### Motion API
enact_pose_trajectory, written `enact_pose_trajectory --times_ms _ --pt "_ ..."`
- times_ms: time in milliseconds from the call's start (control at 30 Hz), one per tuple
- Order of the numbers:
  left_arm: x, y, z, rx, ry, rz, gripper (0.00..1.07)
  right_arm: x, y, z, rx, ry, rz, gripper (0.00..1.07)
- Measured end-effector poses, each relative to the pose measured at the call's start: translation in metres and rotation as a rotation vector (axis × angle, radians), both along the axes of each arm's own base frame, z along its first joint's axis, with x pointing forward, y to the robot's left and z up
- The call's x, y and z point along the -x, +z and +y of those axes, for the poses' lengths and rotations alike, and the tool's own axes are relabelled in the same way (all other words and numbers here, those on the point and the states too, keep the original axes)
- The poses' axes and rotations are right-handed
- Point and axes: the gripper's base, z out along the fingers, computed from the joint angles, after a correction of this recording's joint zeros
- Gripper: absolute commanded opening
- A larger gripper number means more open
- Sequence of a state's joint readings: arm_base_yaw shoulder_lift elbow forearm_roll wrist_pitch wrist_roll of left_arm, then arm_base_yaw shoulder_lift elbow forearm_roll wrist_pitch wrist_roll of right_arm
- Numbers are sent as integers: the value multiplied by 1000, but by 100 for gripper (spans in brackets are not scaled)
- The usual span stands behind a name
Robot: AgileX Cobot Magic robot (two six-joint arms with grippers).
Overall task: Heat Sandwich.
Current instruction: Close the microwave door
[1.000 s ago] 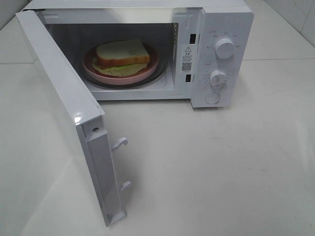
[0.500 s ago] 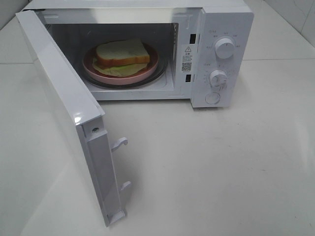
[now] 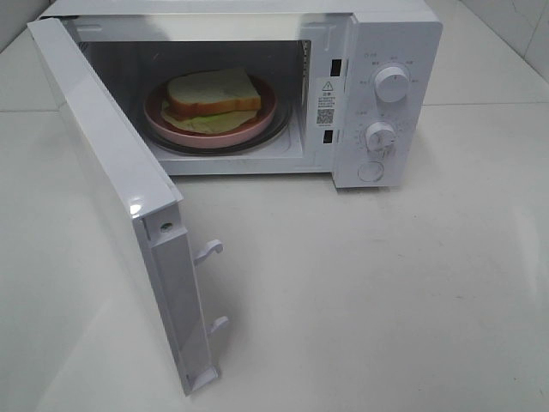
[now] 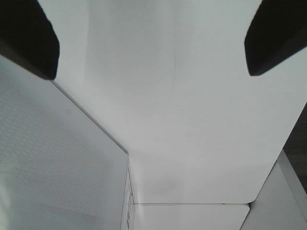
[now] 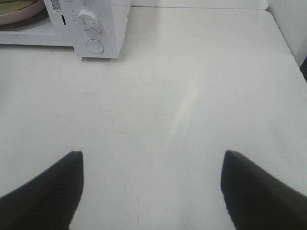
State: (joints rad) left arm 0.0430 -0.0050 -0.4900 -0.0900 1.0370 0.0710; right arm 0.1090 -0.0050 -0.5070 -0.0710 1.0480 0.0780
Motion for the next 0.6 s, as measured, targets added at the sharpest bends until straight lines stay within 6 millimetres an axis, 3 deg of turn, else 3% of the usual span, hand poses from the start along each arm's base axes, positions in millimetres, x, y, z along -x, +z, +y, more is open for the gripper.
enact_pose_trajectory --times_ms 600 --pt "0 0 0 0 0 0 101 0 0 0 0 0 -6 76"
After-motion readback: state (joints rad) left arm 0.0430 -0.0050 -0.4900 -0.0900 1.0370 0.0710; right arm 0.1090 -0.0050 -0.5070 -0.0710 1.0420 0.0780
